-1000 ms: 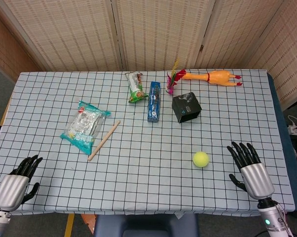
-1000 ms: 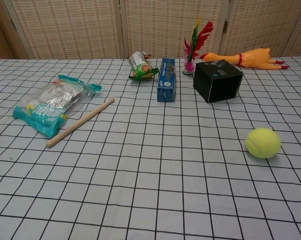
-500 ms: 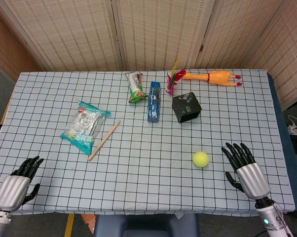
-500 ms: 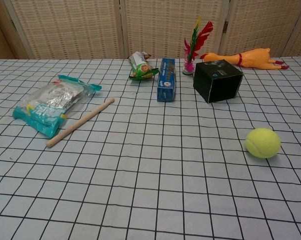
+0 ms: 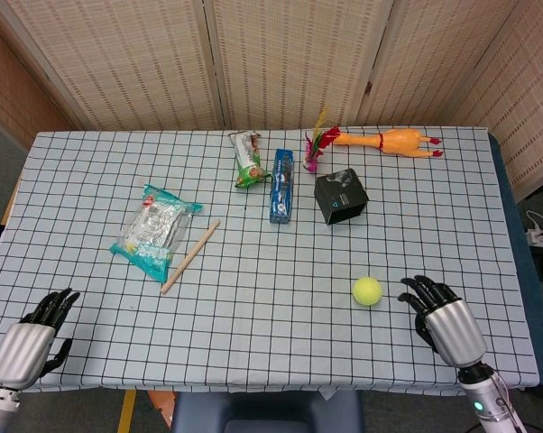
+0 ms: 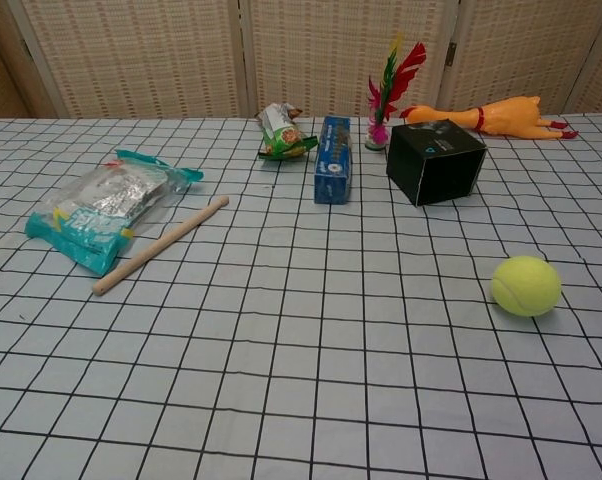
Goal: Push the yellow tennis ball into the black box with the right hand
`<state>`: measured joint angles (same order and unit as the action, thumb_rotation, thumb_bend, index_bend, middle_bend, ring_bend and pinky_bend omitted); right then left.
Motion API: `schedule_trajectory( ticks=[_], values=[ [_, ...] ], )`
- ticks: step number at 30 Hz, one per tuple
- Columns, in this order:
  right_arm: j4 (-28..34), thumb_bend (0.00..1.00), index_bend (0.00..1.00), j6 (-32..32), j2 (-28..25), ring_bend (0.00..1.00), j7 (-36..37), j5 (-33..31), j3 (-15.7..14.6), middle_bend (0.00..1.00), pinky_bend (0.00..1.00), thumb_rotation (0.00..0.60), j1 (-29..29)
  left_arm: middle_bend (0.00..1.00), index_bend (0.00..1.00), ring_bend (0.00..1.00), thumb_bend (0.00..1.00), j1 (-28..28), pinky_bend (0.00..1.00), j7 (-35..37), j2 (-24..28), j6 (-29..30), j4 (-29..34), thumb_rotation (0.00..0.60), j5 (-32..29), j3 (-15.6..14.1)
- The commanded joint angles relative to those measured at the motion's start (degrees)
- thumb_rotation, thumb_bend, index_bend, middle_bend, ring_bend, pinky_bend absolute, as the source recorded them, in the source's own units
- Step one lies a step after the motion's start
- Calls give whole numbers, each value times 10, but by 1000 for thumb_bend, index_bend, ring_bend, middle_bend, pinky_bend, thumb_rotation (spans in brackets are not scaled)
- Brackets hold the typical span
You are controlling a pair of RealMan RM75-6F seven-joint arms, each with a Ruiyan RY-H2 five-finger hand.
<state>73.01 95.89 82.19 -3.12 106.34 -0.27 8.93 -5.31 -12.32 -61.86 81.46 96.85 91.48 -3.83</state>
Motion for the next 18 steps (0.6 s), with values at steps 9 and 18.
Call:
schedule_trajectory(
  ticks=[9, 18],
  values=[
    [-28, 979, 971, -80, 31, 687, -27, -25, -14, 815, 981, 600, 20, 33, 25, 56, 445, 9, 411, -9, 4, 4, 7, 600, -6, -4],
    [-34, 978, 979, -122, 61, 698, -47, -41, -33, 836, 1000, 600, 20, 32, 26, 56, 445, 10, 411, -14, 4, -1, 12, 600, -10, -5]
  ],
)
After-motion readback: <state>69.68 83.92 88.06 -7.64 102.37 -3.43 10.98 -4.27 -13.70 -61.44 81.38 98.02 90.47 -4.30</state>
